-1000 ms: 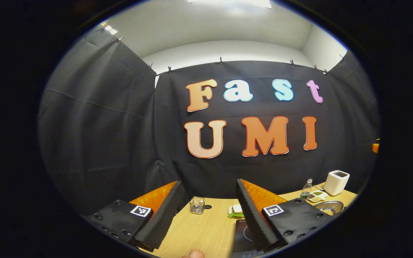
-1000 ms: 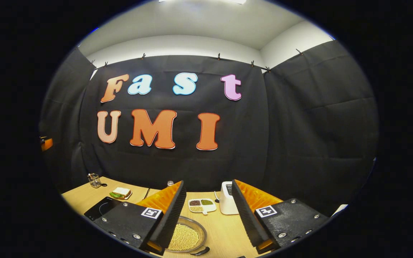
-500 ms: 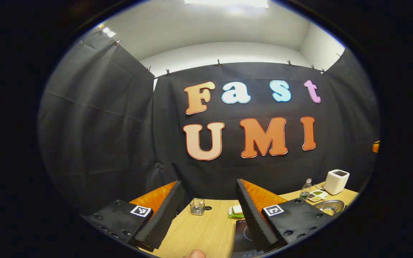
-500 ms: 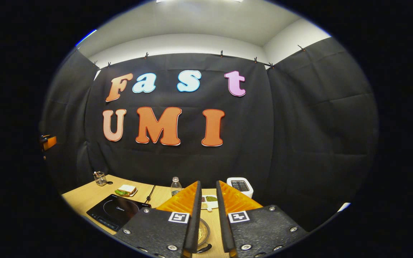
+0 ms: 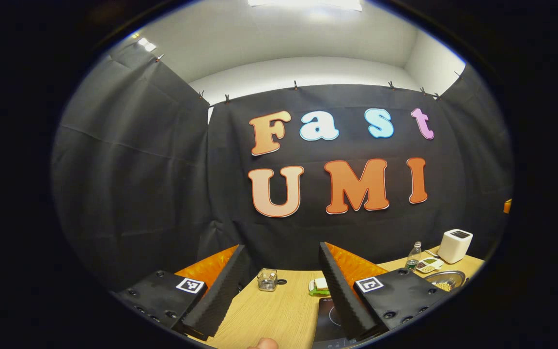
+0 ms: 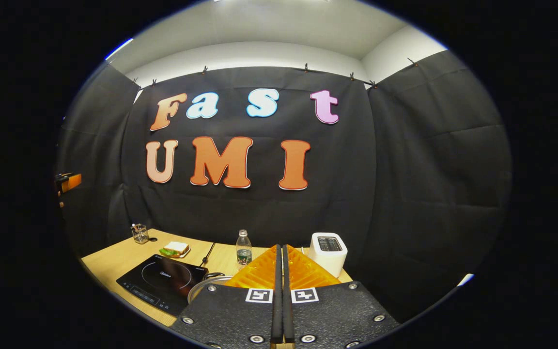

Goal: First push the handle of the pot to place it horizontally, then grasp the pot with both hands and set it on the induction cooktop.

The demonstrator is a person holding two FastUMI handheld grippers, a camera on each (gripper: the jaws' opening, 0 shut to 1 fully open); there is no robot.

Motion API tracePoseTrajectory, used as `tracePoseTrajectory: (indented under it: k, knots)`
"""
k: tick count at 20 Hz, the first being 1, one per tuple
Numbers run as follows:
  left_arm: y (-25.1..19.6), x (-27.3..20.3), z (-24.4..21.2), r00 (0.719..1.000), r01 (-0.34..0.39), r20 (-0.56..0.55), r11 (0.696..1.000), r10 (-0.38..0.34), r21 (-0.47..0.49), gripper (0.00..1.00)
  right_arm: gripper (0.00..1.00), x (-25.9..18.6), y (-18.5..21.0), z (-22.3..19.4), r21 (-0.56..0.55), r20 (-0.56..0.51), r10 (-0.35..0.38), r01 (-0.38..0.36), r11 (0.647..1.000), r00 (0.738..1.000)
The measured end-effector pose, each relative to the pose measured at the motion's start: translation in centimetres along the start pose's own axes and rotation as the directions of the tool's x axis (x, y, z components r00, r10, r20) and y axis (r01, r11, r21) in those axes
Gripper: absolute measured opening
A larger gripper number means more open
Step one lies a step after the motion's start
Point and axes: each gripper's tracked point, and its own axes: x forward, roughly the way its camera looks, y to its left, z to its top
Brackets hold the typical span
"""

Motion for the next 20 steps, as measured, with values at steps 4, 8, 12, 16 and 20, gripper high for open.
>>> tracePoseTrajectory:
  k: [4,8,12,16,20]
  knots:
    - [-0.4,0.0,-0.1,1.000,0.008,0.002,1.000,-0.008,-0.004,0.97,0.00,-0.1,1.1,-2.5,-0.008,-0.048,0.027,-0.027,1.000,0.999]
    - [-0.5,0.0,-0.4,1.000,0.011,-0.005,1.000,-0.012,-0.005,0.96,0.00,0.3,2.1,-5.8,-0.009,-0.123,0.059,-0.060,0.998,0.991]
    - [-0.5,0.3,-0.8,1.000,0.009,-0.013,1.000,-0.009,-0.013,0.99,0.00,0.4,2.1,-9.2,0.012,-0.199,0.067,-0.066,0.998,0.978]
    - [-0.7,0.3,-1.1,1.000,0.017,-0.017,1.000,-0.017,-0.008,0.99,0.00,0.4,2.3,-13.6,0.053,-0.289,0.083,-0.071,0.996,0.954]
    - [-0.9,0.3,-1.1,1.000,0.020,-0.018,1.000,-0.020,-0.005,0.99,0.00,0.4,3.2,-18.2,0.100,-0.388,0.116,-0.083,0.991,0.914]
